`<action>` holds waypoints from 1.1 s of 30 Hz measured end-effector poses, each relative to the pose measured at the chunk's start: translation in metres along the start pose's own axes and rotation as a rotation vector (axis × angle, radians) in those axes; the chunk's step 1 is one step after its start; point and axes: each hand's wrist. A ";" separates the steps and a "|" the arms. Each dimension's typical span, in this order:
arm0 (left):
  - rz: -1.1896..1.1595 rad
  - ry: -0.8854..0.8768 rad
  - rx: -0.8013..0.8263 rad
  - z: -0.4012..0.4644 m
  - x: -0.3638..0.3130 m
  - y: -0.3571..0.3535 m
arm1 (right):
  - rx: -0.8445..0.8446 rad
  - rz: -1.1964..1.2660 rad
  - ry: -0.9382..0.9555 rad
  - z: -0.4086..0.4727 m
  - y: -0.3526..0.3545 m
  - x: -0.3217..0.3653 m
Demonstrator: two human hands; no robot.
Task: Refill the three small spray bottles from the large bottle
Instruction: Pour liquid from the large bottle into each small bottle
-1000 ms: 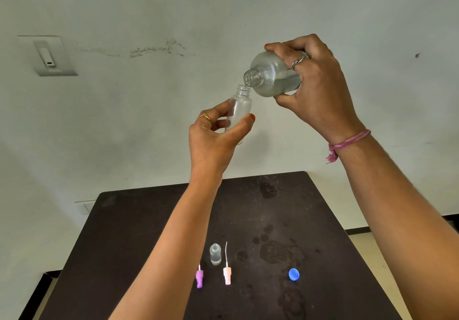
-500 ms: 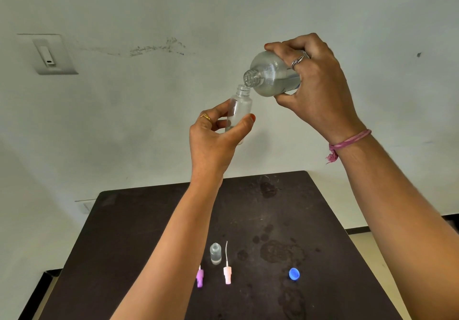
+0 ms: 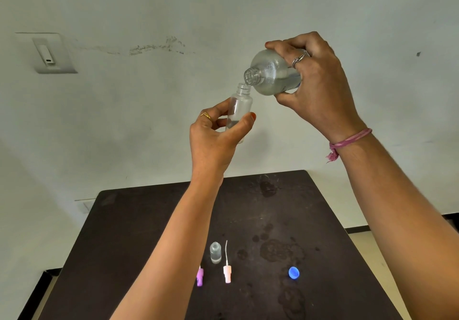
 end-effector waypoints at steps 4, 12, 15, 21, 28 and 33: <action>-0.013 0.010 0.002 0.000 -0.001 0.000 | 0.001 -0.002 -0.002 0.000 0.000 0.000; -0.001 0.004 0.002 -0.001 -0.002 0.001 | -0.008 -0.004 0.004 0.001 0.002 0.003; -0.002 0.004 -0.001 -0.001 -0.002 0.002 | -0.007 -0.003 0.007 0.001 0.003 0.003; -0.015 0.004 -0.002 -0.002 -0.002 0.003 | -0.003 -0.010 0.007 0.001 0.003 0.005; -0.010 -0.002 0.007 -0.002 -0.002 0.004 | -0.003 -0.018 0.010 0.000 0.004 0.007; -0.027 0.003 0.012 -0.003 -0.002 0.004 | -0.008 -0.019 0.008 -0.001 0.005 0.008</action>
Point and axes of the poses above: each hand's wrist, its own z-axis towards the middle knuckle, its own y-axis out of the back of the hand, x = y × z, and after that the axes turned 6 degrees about -x, right-handed
